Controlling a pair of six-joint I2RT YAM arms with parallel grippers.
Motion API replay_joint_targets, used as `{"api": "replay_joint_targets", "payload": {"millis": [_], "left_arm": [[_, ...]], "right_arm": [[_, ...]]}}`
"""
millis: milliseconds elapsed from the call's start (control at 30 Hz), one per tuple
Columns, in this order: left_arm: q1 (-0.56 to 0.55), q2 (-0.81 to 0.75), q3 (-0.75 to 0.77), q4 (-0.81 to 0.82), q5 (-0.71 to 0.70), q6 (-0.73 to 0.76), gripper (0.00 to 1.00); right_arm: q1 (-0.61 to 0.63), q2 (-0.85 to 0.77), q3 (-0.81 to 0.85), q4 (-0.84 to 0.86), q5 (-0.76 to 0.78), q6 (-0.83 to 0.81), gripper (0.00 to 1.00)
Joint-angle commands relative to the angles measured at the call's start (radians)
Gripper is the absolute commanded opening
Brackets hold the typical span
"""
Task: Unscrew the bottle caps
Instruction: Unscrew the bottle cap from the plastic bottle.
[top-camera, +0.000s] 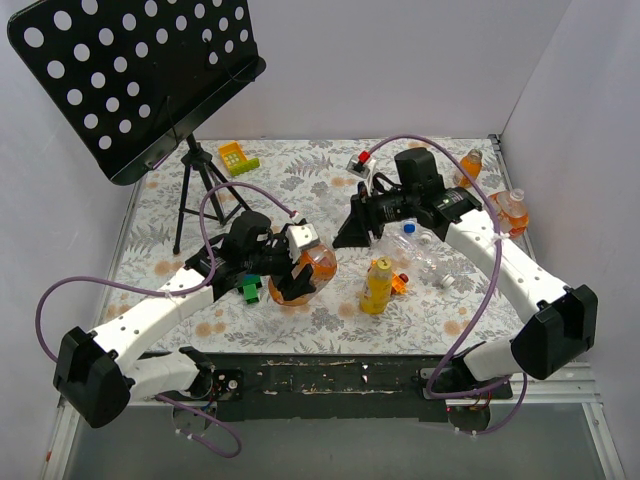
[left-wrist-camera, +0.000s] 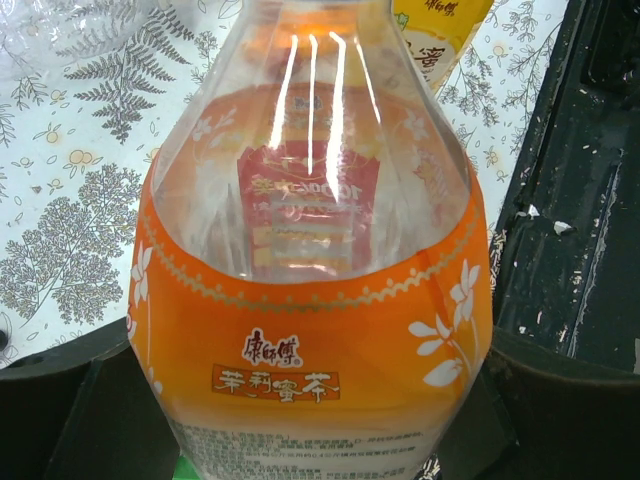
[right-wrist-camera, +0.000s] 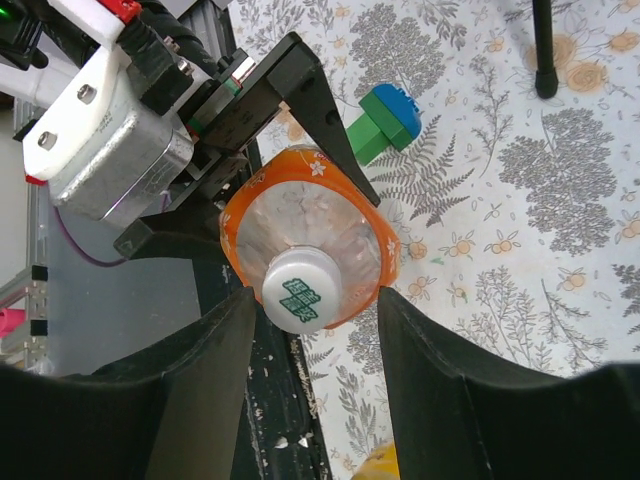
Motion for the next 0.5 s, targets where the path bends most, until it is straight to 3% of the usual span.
{"api": "replay_joint_targets", "payload": {"millis": [0,167,233,333,400,467], "left_arm": [[-0.008,-0.021,0.063,0.08,0.009,-0.008,0.0],[-0.009,-0.015,0.063,0.083,0.009,-0.009,0.0],[-0.008,-0.013,0.063,0.083,0.009,-0.011,0.0],[-0.009,-0.015,0.06,0.082,0.012,-0.009,0.0],[-0.008,-0.024,0.057,0.076,0.045,0.0,0.0],[-0.009,-0.033,0.049,0.071,0.087,0.009,0.0]], "right_arm": [[0.021,0.0,0.02,-0.002,-0.003,0.029,0.58],[0.035,0.012,0.031,-0.015,0.016,0.009,0.49],[0.035,0.018,0.038,-0.021,0.01,0.003,0.37],[0.035,0.024,0.052,-0.033,-0.024,-0.028,0.12],[0.035,0.023,0.069,-0.048,-0.035,-0.075,0.02],[0.035,0.03,0.104,-0.109,-0.093,-0.205,0.01]]}}
